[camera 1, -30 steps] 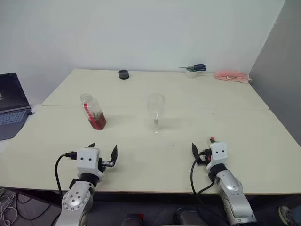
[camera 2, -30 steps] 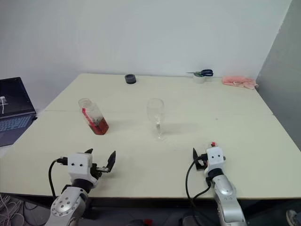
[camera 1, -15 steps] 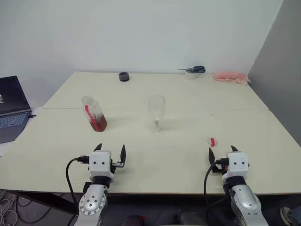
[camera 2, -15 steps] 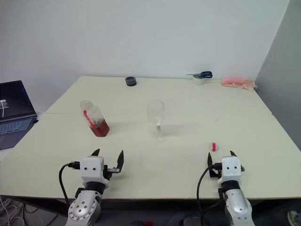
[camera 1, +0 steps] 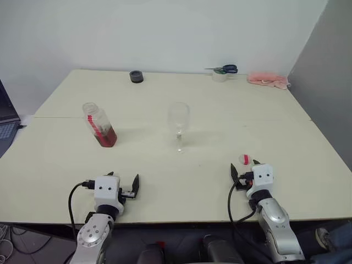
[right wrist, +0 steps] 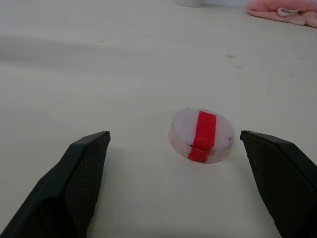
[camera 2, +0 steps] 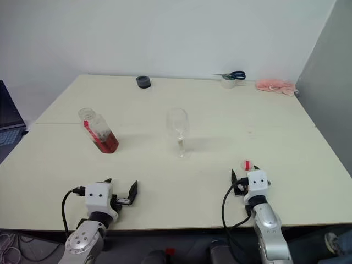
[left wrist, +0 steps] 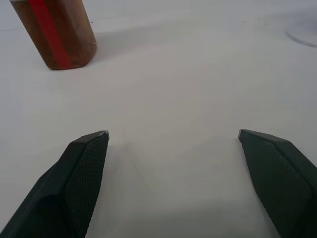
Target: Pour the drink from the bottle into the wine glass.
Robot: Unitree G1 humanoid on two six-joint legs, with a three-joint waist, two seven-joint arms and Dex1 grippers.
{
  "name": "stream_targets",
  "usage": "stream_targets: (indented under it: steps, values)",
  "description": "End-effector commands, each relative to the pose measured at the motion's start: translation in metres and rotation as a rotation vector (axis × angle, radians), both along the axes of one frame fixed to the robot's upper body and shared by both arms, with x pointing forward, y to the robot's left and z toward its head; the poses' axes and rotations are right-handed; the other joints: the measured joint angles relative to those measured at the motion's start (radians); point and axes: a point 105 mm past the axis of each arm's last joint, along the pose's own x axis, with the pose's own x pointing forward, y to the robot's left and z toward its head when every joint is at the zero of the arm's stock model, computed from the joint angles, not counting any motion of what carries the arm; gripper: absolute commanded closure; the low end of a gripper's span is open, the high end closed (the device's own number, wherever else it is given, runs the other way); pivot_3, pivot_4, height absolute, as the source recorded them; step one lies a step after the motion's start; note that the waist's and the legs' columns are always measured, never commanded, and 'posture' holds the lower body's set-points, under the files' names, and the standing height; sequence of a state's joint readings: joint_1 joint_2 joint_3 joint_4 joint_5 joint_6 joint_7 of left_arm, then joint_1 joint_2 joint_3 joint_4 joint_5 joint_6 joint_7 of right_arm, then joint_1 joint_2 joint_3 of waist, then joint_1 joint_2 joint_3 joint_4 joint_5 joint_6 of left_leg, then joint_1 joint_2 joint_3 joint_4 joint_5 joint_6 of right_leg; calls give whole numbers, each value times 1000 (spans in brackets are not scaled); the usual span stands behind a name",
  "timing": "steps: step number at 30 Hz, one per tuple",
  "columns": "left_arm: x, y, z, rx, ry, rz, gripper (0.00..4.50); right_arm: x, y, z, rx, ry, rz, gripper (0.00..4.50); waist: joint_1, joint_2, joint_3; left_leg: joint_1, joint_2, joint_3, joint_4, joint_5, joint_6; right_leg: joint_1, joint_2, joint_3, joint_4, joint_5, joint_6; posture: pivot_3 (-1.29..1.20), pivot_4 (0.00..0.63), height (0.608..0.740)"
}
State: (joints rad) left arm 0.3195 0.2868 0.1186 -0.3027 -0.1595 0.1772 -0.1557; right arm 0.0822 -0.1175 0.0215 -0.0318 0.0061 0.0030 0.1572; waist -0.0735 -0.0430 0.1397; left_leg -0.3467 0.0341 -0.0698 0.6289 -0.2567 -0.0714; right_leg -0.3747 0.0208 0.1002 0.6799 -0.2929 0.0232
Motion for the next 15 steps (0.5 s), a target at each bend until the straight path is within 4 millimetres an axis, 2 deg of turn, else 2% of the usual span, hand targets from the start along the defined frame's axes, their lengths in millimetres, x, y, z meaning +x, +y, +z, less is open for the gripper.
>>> stream_targets:
  steps: [1, 13, 14, 15]
  values:
    - [17, 54, 106, -59, -182, -209, 0, 28, 95, 129, -80, -41, 899, 17, -5, -1, 1, 0, 1, 0, 0, 0, 0, -1, 0, 0, 0, 0, 0, 0, 0, 740]
    - [14, 56, 108, -69, -166, -220, 0, 31, 93, 125, -85, -28, 917, 17, -10, 0, 7, -4, 1, 1, -2, -2, -3, -6, 2, -1, 0, 0, -1, 0, 0, 740]
    - [14, 56, 108, -70, -164, -222, 0, 32, 93, 125, -85, -27, 919, 17, -11, 0, -25, -5, 1, 2, -2, -3, -4, -6, 2, -1, 0, 0, -1, 0, 0, 740]
    - [14, 56, 108, -71, -163, -223, 0, 31, 93, 125, -85, -26, 921, 17, -10, 6, -44, -15, 0, 2, -3, -3, -4, -14, 4, -4, -1, 4, 6, 0, 0, 740]
